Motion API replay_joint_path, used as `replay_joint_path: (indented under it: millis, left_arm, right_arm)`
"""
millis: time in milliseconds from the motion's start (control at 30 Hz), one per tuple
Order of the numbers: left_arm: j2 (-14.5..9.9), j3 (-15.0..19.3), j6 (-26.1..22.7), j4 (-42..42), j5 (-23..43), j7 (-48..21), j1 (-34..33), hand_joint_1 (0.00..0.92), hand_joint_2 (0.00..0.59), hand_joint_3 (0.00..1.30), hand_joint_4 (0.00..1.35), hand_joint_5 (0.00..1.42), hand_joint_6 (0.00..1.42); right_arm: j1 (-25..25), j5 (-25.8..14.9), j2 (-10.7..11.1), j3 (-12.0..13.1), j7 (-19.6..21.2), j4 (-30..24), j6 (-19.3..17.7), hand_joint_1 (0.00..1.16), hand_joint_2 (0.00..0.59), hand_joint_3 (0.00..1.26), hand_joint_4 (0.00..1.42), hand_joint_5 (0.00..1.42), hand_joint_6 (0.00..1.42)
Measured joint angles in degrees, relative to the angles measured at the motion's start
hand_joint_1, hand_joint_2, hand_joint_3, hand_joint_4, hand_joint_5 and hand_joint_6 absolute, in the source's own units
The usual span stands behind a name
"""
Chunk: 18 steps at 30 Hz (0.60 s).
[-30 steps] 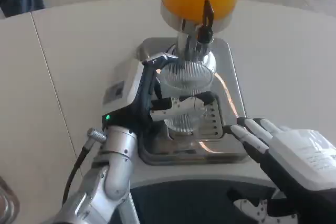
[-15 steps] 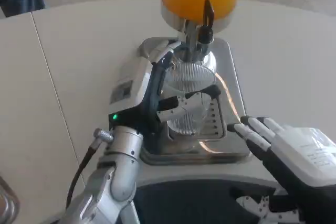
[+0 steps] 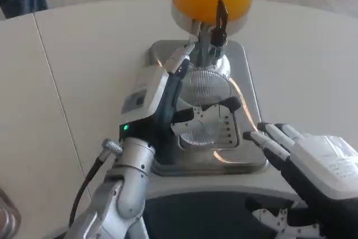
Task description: Grasp the cup under the faucet to collect the drink, then remove the cup.
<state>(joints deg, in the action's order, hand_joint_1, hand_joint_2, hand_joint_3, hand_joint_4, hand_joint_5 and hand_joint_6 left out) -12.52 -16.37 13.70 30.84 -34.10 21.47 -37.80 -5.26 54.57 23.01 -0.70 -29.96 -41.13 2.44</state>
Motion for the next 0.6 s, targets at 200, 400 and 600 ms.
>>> replay_joint_path:
  millis: [200, 400, 600]
  left_arm:
    - [-0.08, 0.29, -1.12, -1.69, 0.07, -1.43, 0.56, 0.165, 0.049, 0.00, 0.00, 0.10, 0.22]
    - [-0.31, 0.34, -1.92, -3.88, 0.16, -3.89, 1.18, 0.131, 0.044, 0.00, 0.00, 0.03, 0.13]
    - [-0.50, 0.74, -1.98, -5.17, 0.30, -5.43, 1.53, 0.118, 0.048, 0.00, 0.00, 0.02, 0.11]
  right_arm:
    - [-0.11, 0.03, -0.01, -0.13, 0.11, 0.00, 0.00, 0.58, 0.384, 0.08, 0.00, 0.00, 0.09]
    - [-0.15, 0.05, -0.02, -0.29, 0.47, 0.08, 0.00, 0.58, 0.384, 0.08, 0.00, 0.00, 0.09]
    - [-0.41, 0.04, -0.02, -0.28, 0.78, 0.09, 0.00, 0.58, 0.384, 0.08, 0.00, 0.00, 0.09]
